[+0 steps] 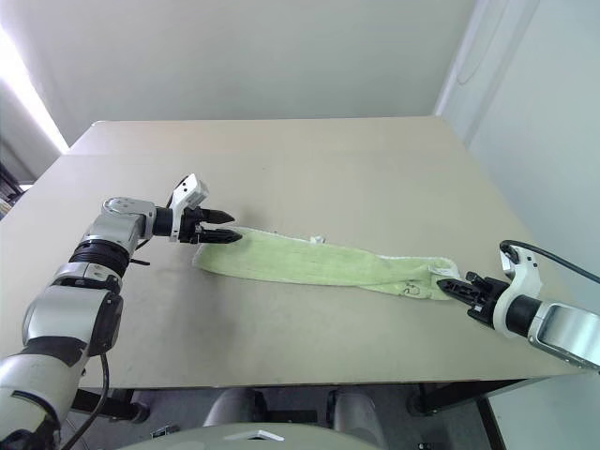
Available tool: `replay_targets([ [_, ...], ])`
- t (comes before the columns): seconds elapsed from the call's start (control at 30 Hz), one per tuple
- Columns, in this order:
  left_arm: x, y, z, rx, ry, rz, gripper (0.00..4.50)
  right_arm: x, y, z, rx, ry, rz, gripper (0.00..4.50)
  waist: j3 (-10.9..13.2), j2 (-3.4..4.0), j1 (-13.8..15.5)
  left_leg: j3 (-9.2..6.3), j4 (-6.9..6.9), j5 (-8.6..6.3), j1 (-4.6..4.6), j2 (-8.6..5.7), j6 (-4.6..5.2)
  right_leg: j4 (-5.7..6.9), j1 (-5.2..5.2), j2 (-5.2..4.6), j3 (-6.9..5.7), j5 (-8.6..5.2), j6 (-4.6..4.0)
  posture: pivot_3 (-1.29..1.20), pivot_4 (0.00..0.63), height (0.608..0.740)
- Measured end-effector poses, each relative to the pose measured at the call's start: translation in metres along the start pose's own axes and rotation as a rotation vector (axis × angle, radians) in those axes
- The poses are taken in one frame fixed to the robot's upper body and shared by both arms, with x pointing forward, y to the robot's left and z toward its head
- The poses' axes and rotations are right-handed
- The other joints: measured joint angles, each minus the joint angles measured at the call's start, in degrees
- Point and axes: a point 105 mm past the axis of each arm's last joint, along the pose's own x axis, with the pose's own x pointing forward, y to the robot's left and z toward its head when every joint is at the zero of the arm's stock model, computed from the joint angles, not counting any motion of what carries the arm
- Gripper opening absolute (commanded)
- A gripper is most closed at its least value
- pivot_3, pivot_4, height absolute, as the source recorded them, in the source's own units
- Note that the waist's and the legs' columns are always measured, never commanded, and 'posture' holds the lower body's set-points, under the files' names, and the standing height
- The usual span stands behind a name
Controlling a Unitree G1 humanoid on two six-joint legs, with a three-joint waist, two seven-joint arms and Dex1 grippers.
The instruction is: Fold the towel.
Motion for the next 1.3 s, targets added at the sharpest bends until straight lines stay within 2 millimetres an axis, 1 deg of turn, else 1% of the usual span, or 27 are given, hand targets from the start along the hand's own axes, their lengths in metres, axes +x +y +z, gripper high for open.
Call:
replay_targets([
  [0.03, 0.000, 0.000, 0.000, -0.001, 0.000, 0.001, 3.53, 0.000, 0.002, 0.002, -0.008, -0.004, 0.000, 0.03, 0.0, -0.01, 0.0, 0.00, 0.00, 0.00, 0.00, 0.00, 0.00, 0.00, 0.00, 0.00, 0.00, 0.00, 0.00, 0.00, 0.000, 0.683],
  [0.13, -0.001, 0.001, -0.001, -0.004, 0.002, 0.009, 3.53, 0.002, 0.017, 0.008, -0.032, -0.027, 0.057, 0.03, 0.0, -0.01, 0.0, -0.02, -0.02, 0.00, 0.00, 0.00, 0.00, 0.00, -0.02, 0.02, 0.00, 0.00, 0.00, 0.00, 0.000, 0.683],
  [0.23, -0.001, 0.002, -0.001, -0.003, 0.001, 0.016, 3.53, 0.001, 0.027, 0.013, -0.043, -0.049, 0.104, 0.03, 0.0, -0.03, 0.0, -0.03, -0.02, 0.00, -0.02, 0.00, 0.00, -0.01, -0.02, 0.02, 0.00, -0.01, 0.01, 0.00, 0.000, 0.683],
  [0.3, -0.001, 0.002, 0.000, -0.001, 0.001, 0.020, 3.53, -0.001, 0.035, 0.013, -0.071, -0.051, 0.134, 0.03, 0.0, -0.03, 0.1, -0.03, -0.02, 0.00, -0.03, 0.00, 0.00, -0.02, -0.01, 0.02, 0.00, -0.03, 0.05, 0.00, 0.000, 0.683],
  [0.33, -0.001, 0.003, 0.000, 0.000, 0.000, 0.021, 3.53, -0.002, 0.032, 0.011, -0.097, -0.034, 0.105, 0.03, 0.0, -0.04, 0.2, -0.03, -0.02, 0.00, -0.03, 0.00, 0.00, -0.03, -0.01, 0.01, 0.00, -0.05, 0.07, 0.00, 0.000, 0.683],
  [0.37, -0.001, 0.003, 0.001, 0.001, 0.000, 0.022, 3.53, -0.001, 0.024, 0.006, -0.106, -0.010, 0.064, 0.03, 0.0, -0.11, 0.2, -0.03, -0.02, 0.00, -0.03, 0.00, 0.00, -0.04, 0.01, 0.01, -0.01, -0.06, 0.08, 0.00, 0.000, 0.683],
  [0.4, -0.001, 0.003, 0.001, 0.001, 0.000, 0.023, 3.53, 0.001, 0.009, -0.003, -0.123, 0.043, -0.017, 0.03, 0.0, -0.12, 0.2, -0.02, -0.02, 0.00, -0.04, 0.00, 0.00, -0.08, 0.02, -0.01, -0.01, -0.07, 0.10, 0.00, 0.000, 0.683],
  [0.47, -0.001, 0.003, 0.000, 0.002, 0.000, 0.026, 3.53, 0.003, -0.022, -0.031, -0.143, 0.172, -0.169, 0.03, 0.0, -0.13, 0.3, 0.00, -0.02, 0.00, -0.08, -0.01, 0.00, -0.14, 0.02, -0.04, -0.01, -0.08, 0.11, 0.00, 0.000, 0.683],
  [0.5, -0.002, 0.004, -0.001, -0.004, 0.005, 0.031, 3.53, 0.003, -0.026, -0.033, -0.137, 0.176, -0.176, 0.03, 0.0, -0.09, 0.2, 0.05, -0.02, 0.00, -0.09, -0.03, 0.00, -0.14, 0.00, -0.07, 0.01, -0.09, 0.13, 0.00, 0.000, 0.683],
  [0.53, -0.002, 0.004, 0.000, 0.001, 0.002, 0.032, 3.53, 0.004, -0.023, -0.031, -0.133, 0.164, -0.157, 0.03, 0.0, -0.11, 0.0, 0.05, -0.02, 0.00, -0.06, -0.04, 0.00, -0.14, 0.01, -0.06, 0.03, -0.08, 0.14, 0.00, 0.000, 0.683],
  [0.57, -0.001, 0.004, 0.002, 0.006, -0.001, 0.031, 3.53, 0.006, -0.019, -0.029, -0.123, 0.145, -0.130, 0.03, 0.0, -0.18, -0.2, 0.04, -0.02, 0.00, -0.05, -0.04, 0.00, -0.14, 0.01, -0.05, 0.04, -0.08, 0.16, 0.00, 0.000, 0.683],
  [0.63, -0.001, 0.004, 0.002, 0.006, -0.001, 0.029, 3.53, 0.008, 0.008, -0.006, -0.091, 0.022, 0.020, 0.03, 0.1, -0.12, -0.5, 0.02, -0.02, 0.00, -0.03, -0.04, 0.00, -0.14, -0.03, -0.02, 0.04, -0.02, 0.20, 0.00, 0.000, 0.683],
  [0.7, 0.000, 0.004, 0.004, 0.010, -0.004, 0.028, 3.53, -0.001, 0.036, 0.023, -0.105, -0.108, 0.145, 0.03, 0.1, -0.08, -0.3, -0.03, -0.04, 0.00, -0.01, -0.04, 0.00, -0.13, -0.03, 0.01, 0.03, -0.01, 0.20, 0.00, 0.000, 0.683],
  [0.73, 0.000, 0.004, 0.004, 0.010, -0.004, 0.028, 3.53, -0.008, 0.048, 0.034, -0.123, -0.163, 0.190, 0.03, 0.1, -0.13, -0.1, -0.09, -0.05, 0.00, -0.01, -0.03, 0.00, -0.13, -0.02, 0.05, 0.01, -0.02, 0.19, 0.00, 0.000, 0.683],
  [0.77, 0.000, 0.004, 0.004, 0.010, -0.003, 0.028, 3.53, -0.012, 0.055, 0.039, -0.136, -0.190, 0.215, 0.03, 0.1, -0.19, 0.1, -0.11, -0.06, 0.00, -0.02, -0.01, 0.00, -0.14, -0.02, 0.08, 0.00, -0.03, 0.19, 0.00, 0.000, 0.683],
  [0.8, 0.000, 0.004, 0.003, 0.008, -0.003, 0.028, 3.53, -0.013, 0.058, 0.040, -0.146, -0.192, 0.221, 0.03, 0.1, -0.23, 0.2, -0.11, -0.07, 0.00, -0.04, -0.01, 0.00, -0.14, -0.01, 0.07, -0.02, -0.03, 0.19, 0.00, 0.000, 0.683],
  [0.9, 0.000, 0.004, 0.001, -0.003, 0.001, 0.032, 3.53, -0.007, 0.065, 0.031, -0.164, -0.152, 0.235, 0.03, 0.1, -0.22, 0.2, -0.02, -0.06, 0.00, -0.13, -0.06, 0.00, -0.22, -0.05, -0.06, 0.00, -0.03, 0.19, 0.00, 0.000, 0.683],
  [1.0, 0.000, 0.005, 0.001, -0.001, 0.000, 0.034, 3.53, -0.004, 0.083, 0.023, -0.217, -0.116, 0.289, 0.03, 0.1, -0.22, 0.1, 0.02, -0.06, 0.00, -0.13, -0.07, 0.00, -0.30, -0.03, -0.07, 0.02, -0.02, 0.21, 0.00, 0.000, 0.683],
  [1.03, 0.000, 0.005, 0.002, 0.002, -0.001, 0.035, 3.53, -0.003, 0.087, 0.021, -0.235, -0.102, 0.289, 0.03, 0.1, -0.22, 0.0, 0.02, -0.06, 0.00, -0.13, -0.07, 0.00, -0.30, -0.02, -0.06, 0.02, -0.02, 0.21, 0.00, 0.000, 0.683],
  [1.1, 0.000, 0.005, 0.002, 0.006, 0.001, 0.038, 3.53, 0.005, 0.091, 0.014, -0.275, -0.049, 0.268, 0.03, 0.1, -0.23, -0.1, 0.01, -0.06, 0.00, -0.10, -0.05, 0.00, -0.30, -0.02, -0.04, 0.02, -0.02, 0.20, 0.00, 0.000, 0.683],
  [1.2, 0.001, 0.005, 0.001, 0.007, 0.005, 0.037, 3.53, 0.018, 0.107, -0.003, -0.326, 0.027, 0.305, 0.03, 0.1, -0.22, 0.0, -0.04, -0.09, 0.00, -0.09, -0.03, 0.00, -0.30, -0.04, 0.00, 0.01, -0.01, 0.18, 0.00, 0.000, 0.683],
  [1.3, 0.002, 0.005, 0.000, 0.006, 0.010, 0.036, 3.53, 0.030, 0.122, -0.013, -0.339, 0.065, 0.353, 0.03, 0.1, -0.23, 0.0, -0.01, -0.08, 0.00, -0.11, -0.04, 0.00, -0.31, -0.03, -0.03, 0.01, 0.00, 0.18, 0.00, 0.000, 0.683],
])
